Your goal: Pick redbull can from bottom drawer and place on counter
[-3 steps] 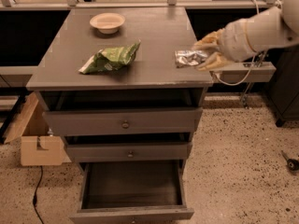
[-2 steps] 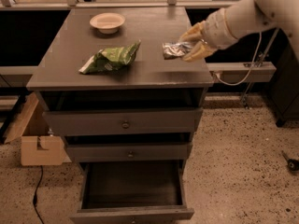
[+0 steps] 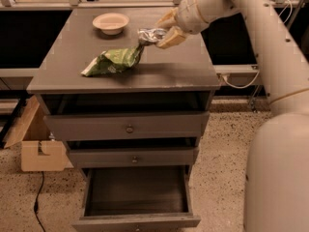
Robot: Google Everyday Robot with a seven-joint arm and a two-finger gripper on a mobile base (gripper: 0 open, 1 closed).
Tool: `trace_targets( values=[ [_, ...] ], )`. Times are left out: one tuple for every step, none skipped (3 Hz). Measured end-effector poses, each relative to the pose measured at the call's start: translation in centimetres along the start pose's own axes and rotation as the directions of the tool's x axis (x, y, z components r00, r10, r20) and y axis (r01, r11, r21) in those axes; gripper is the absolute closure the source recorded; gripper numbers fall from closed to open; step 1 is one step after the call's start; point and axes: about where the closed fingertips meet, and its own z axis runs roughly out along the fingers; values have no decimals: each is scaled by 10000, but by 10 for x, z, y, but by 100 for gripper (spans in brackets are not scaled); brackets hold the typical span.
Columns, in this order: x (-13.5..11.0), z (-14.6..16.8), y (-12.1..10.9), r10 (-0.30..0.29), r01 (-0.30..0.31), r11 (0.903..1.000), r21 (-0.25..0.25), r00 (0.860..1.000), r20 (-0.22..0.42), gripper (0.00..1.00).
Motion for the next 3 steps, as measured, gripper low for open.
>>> trace_targets(
  values=[
    [-7,25,-14,160,-156,9998,-84,9986,499,82],
    [-5,46,-18,397,-379,9990,-224,9955,863,58],
    [-5,63,-20,483,-442,9983,-379,9921,1155,35]
  ],
)
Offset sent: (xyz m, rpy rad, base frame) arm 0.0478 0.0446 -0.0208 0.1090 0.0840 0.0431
